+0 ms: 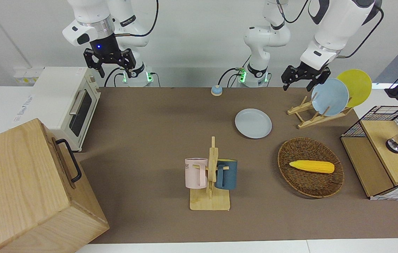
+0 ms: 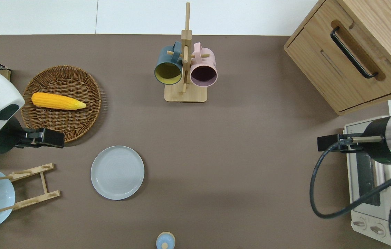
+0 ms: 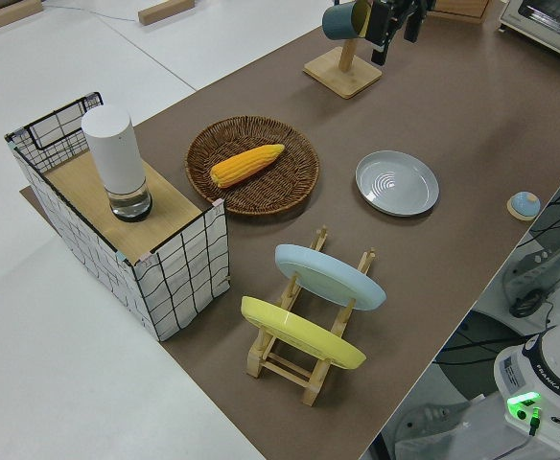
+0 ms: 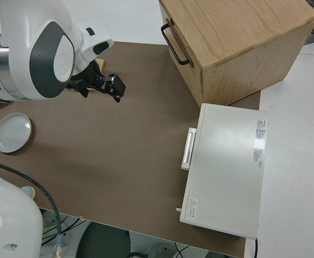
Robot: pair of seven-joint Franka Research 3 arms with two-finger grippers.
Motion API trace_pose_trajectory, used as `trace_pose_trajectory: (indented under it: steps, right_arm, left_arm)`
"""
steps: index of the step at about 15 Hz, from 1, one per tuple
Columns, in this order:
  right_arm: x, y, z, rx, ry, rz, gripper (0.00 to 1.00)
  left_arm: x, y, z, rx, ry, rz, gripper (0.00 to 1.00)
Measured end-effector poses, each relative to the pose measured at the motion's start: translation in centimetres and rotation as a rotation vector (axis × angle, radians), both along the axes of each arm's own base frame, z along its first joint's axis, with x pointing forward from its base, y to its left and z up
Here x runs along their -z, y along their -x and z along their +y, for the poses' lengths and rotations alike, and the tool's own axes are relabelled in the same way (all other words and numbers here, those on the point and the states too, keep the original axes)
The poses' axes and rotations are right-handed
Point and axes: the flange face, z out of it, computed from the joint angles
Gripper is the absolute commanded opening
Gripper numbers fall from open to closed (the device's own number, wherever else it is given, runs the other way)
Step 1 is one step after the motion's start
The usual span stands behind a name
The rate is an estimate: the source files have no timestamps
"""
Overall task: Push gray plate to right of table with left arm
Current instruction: 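Lower the left gripper from its rest pose beside the wicker tray, then move the left gripper down toward the gray plate's edge nearest it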
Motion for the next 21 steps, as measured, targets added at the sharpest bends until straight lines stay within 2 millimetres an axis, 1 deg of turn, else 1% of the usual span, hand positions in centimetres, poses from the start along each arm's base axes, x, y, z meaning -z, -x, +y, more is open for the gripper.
trace_pose_trajectory:
  steps: [6,8,10,14,17,21]
  right_arm:
    - [0.0,0.0,0.0,0.0,0.0,0.0,0.996]
    - [0.0,0.0,0.0,0.0,0.0,0.0,0.996]
    - [0.0,0.0,0.0,0.0,0.0,0.0,0.996]
    - [0.0,0.0,0.0,0.0,0.0,0.0,0.996]
    - [0.0,0.0,0.0,0.0,0.0,0.0,0.996]
    - [0.0,0.0,0.0,0.0,0.0,0.0,0.996]
  left_arm:
    - [0.3,0.0,0.0,0.0,-0.001,0.007,0.99]
    - [1.1,0.1,0.2,-0.003,-0.002,0.024,0.99]
    - [2.8,0.2,0.7,-0.012,-0.005,0.056,0.98]
    - [7.5,0.1,1.3,-0.026,-0.008,0.098,0.9]
    - [11.3,0.3,1.7,-0.036,-0.009,0.111,0.9]
    - [16.1,1.0,2.3,-0.046,-0.01,0.12,0.9]
